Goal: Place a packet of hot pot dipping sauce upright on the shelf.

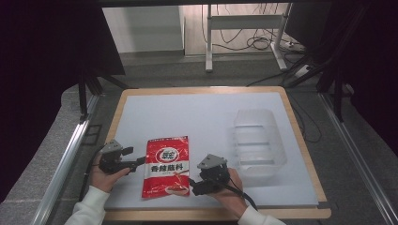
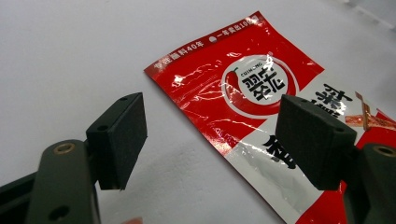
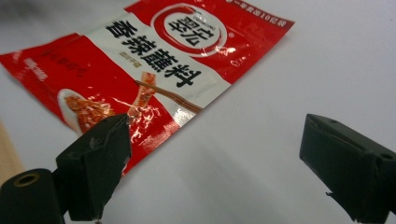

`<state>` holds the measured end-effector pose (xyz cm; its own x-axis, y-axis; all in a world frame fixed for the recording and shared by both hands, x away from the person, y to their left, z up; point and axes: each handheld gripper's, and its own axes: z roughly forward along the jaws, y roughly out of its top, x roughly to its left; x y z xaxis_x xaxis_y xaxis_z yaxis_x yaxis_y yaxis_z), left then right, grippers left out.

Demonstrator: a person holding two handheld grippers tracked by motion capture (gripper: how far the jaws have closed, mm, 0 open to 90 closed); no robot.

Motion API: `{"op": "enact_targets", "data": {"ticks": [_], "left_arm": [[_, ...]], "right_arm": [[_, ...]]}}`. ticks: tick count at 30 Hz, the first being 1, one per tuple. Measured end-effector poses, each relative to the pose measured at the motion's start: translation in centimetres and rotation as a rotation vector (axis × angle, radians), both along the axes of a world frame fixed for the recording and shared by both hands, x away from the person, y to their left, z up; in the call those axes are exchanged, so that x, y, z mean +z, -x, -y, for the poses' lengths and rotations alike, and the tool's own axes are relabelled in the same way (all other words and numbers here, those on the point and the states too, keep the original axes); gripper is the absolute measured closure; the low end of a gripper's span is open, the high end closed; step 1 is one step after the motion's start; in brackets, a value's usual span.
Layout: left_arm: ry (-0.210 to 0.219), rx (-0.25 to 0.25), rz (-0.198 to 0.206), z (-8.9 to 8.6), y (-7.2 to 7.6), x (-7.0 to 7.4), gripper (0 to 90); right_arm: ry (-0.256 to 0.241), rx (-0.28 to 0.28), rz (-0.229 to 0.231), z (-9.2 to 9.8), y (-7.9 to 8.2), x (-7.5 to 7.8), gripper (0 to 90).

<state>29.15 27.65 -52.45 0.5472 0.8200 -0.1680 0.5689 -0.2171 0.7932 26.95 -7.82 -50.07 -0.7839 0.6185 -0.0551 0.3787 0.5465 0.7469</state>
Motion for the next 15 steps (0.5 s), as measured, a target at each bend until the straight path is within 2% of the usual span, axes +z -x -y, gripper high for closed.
{"op": "enact_targets", "data": {"ticks": [7,15], "left_arm": [[-0.017,0.011,-0.004,0.0,0.1,-0.1,23.6],[-0.016,0.005,0.001,0.1,0.3,-0.1,23.0]], "right_arm": [[-0.05,0.031,-0.026,1.0,-0.2,1.1,11.1],[-0.054,0.039,-0.003,0.8,0.0,2.3,13.7]]}}
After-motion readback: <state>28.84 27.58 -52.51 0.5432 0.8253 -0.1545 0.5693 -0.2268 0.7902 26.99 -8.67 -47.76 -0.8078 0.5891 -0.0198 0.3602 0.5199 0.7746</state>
